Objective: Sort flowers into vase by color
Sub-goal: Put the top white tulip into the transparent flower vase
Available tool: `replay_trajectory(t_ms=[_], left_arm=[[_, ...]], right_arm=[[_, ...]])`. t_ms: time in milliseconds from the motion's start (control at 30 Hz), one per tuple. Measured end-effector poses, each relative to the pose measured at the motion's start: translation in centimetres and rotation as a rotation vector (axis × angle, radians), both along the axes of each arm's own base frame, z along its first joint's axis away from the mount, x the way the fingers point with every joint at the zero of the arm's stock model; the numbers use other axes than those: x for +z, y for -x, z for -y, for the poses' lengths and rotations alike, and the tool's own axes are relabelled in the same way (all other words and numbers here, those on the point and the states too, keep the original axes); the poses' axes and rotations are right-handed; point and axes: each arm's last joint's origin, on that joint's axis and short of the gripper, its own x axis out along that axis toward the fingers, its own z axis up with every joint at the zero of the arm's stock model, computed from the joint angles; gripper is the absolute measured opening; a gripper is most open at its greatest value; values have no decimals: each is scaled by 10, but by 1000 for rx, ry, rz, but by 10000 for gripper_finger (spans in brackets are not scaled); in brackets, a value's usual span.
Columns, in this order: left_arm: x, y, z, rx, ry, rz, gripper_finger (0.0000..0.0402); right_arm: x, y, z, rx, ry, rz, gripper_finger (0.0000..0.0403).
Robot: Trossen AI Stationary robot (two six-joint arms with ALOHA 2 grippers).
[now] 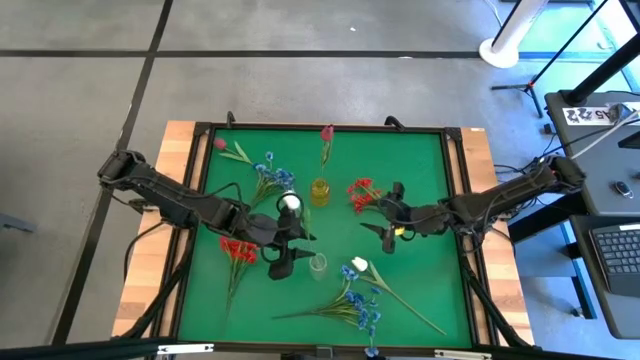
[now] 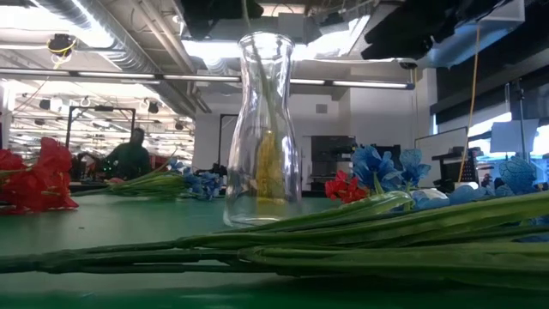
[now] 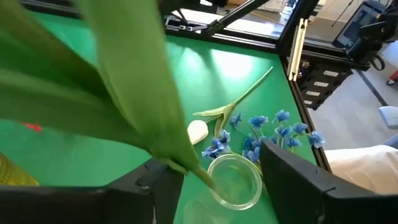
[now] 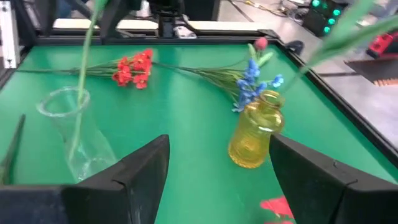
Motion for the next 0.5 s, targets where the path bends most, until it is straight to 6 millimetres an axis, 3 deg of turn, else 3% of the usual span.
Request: replay_trajectory(t_ms=[300,500], left_arm=[[26,4,15,-48,-42,-44,217],[30,7,15,-14,-78,-79,218]], right_arm=[[13,16,6,-19,-33,30,273],[15,18,7,-17,-33,38,273]])
